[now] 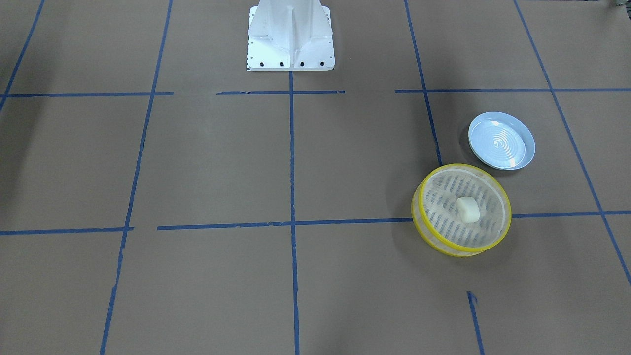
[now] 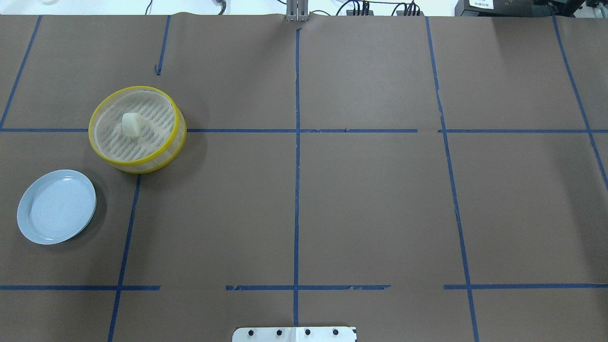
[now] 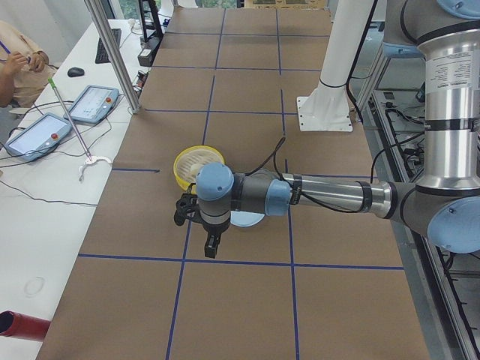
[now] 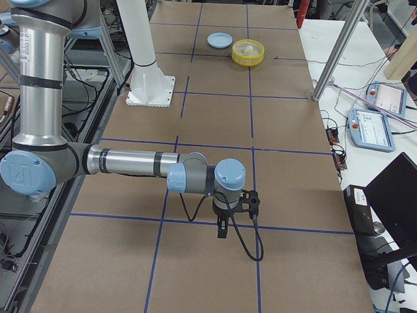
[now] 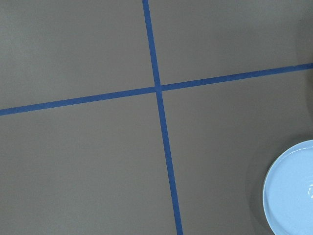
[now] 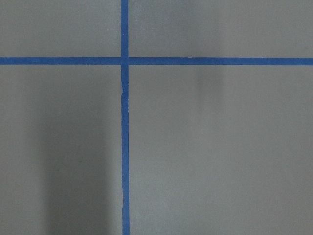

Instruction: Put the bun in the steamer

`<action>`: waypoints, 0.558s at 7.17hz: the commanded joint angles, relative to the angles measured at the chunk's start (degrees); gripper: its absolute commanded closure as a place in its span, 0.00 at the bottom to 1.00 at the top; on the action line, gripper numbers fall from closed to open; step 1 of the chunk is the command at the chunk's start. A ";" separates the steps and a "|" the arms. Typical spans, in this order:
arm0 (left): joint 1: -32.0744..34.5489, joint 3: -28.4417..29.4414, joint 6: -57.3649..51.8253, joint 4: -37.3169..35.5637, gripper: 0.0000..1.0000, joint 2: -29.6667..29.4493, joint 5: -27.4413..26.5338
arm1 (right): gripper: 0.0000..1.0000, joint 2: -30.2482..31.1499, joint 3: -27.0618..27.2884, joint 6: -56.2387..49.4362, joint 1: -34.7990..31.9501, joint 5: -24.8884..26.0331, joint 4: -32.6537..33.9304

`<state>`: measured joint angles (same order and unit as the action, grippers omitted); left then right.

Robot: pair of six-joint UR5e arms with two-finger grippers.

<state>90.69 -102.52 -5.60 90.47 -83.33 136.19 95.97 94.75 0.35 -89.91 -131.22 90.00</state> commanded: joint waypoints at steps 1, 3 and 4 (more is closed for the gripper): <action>0.01 -1.28 0.15 0.32 0.00 1.50 0.31 | 0.00 0.00 0.00 0.00 0.00 0.00 0.00; -0.25 -0.32 0.33 0.06 0.00 0.72 0.31 | 0.00 0.00 0.00 0.00 0.00 0.00 0.00; -0.25 0.21 0.33 -0.38 0.00 0.28 0.39 | 0.00 0.00 0.00 0.00 0.00 0.00 0.00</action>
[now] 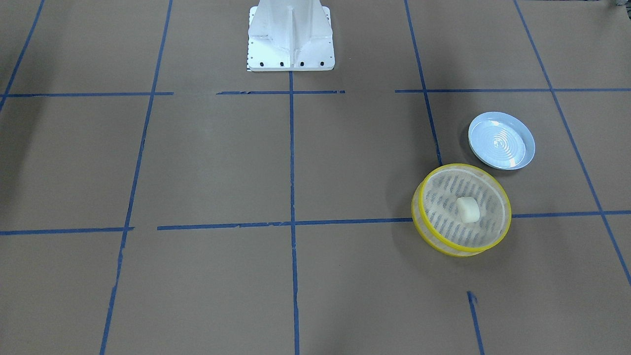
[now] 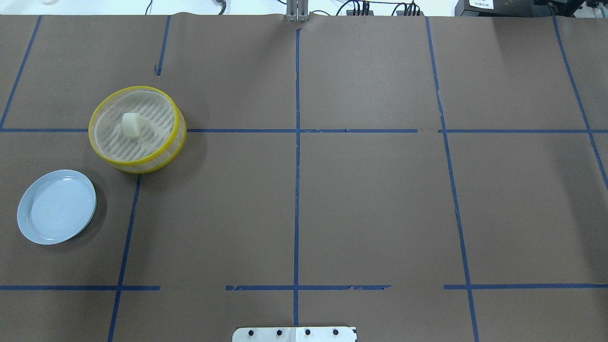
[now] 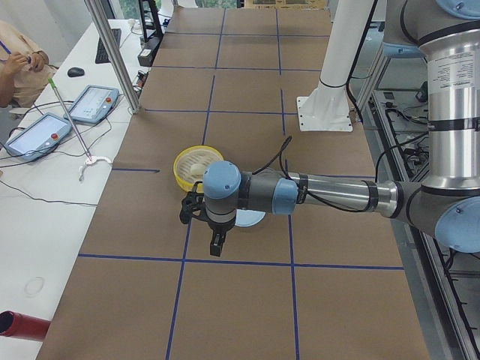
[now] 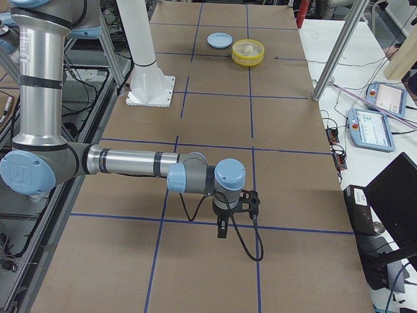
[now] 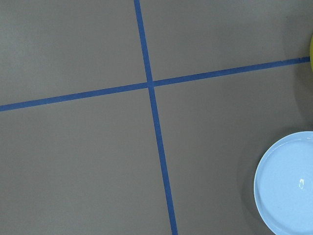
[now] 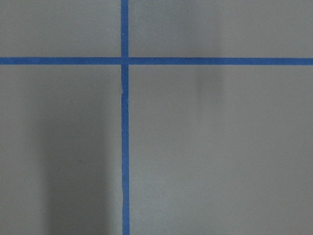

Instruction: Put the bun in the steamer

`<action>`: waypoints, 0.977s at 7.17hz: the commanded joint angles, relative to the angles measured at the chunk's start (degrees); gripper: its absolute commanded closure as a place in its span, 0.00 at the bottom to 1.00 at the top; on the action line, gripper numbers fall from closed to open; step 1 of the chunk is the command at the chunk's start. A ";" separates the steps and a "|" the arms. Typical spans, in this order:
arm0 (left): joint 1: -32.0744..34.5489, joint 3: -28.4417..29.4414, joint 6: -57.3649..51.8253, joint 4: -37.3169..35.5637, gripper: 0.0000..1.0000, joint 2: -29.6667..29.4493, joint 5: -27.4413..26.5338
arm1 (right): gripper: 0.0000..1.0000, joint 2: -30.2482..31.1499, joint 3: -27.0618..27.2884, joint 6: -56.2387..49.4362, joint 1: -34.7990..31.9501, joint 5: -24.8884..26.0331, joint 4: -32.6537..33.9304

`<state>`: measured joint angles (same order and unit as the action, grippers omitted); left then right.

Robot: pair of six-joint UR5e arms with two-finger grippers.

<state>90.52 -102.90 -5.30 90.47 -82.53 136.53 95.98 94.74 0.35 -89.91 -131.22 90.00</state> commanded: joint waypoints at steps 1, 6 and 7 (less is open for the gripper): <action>-0.08 0.16 0.02 -0.38 0.00 -0.44 0.05 | 0.00 0.00 0.00 0.00 0.00 0.00 0.00; -0.17 0.68 -0.15 -0.30 0.00 -0.61 -0.30 | 0.00 0.00 0.00 0.00 0.00 0.00 0.00; -0.17 0.77 -0.15 -0.30 0.00 -0.53 -0.30 | 0.00 0.00 0.00 0.00 0.00 0.00 0.00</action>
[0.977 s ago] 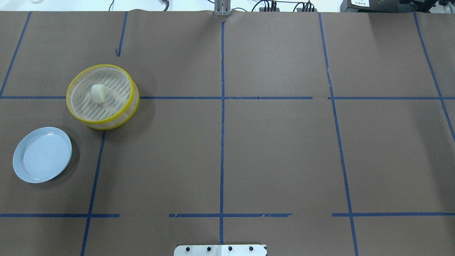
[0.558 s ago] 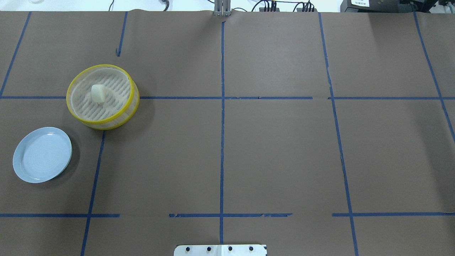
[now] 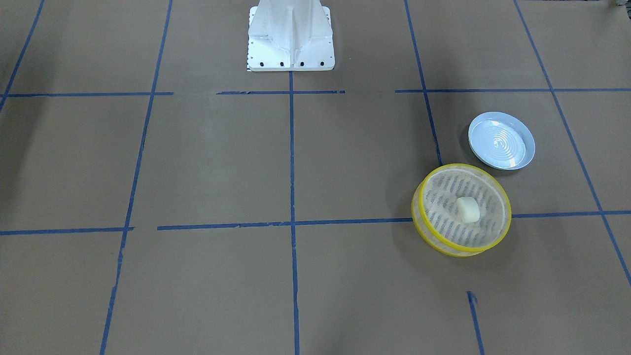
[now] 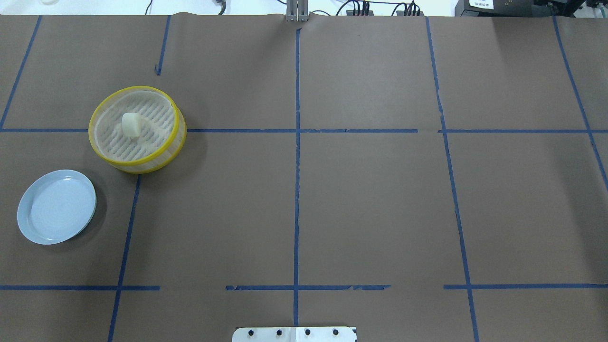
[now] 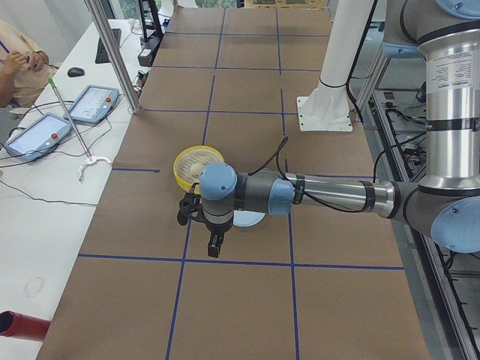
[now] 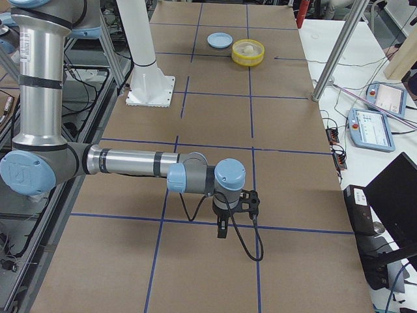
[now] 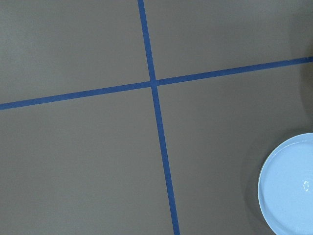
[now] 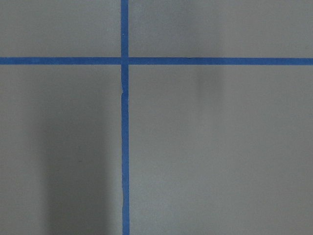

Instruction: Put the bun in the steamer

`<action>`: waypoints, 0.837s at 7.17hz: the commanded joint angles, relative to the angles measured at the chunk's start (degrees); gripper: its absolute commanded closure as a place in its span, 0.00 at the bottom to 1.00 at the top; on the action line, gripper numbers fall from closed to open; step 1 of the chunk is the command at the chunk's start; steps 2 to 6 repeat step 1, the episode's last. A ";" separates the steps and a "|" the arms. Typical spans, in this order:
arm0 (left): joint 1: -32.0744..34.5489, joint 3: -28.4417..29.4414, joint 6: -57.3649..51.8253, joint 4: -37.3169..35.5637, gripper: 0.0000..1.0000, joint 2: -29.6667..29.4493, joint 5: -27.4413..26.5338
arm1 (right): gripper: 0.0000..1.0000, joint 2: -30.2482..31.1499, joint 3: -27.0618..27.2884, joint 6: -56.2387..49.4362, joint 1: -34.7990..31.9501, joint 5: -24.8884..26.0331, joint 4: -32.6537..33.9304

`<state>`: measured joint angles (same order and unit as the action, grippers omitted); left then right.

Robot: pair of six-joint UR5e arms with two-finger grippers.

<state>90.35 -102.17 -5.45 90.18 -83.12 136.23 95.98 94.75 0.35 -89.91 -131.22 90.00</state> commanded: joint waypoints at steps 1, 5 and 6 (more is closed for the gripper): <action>0.00 -0.04 0.00 0.00 0.00 0.06 0.00 | 0.00 0.00 0.00 0.00 0.00 0.00 0.00; 0.00 -0.04 0.00 0.00 0.00 0.06 0.00 | 0.00 0.00 0.00 0.00 0.00 0.00 0.00; 0.00 -0.04 0.00 0.00 0.00 0.06 0.00 | 0.00 0.00 0.00 0.00 0.00 0.00 0.00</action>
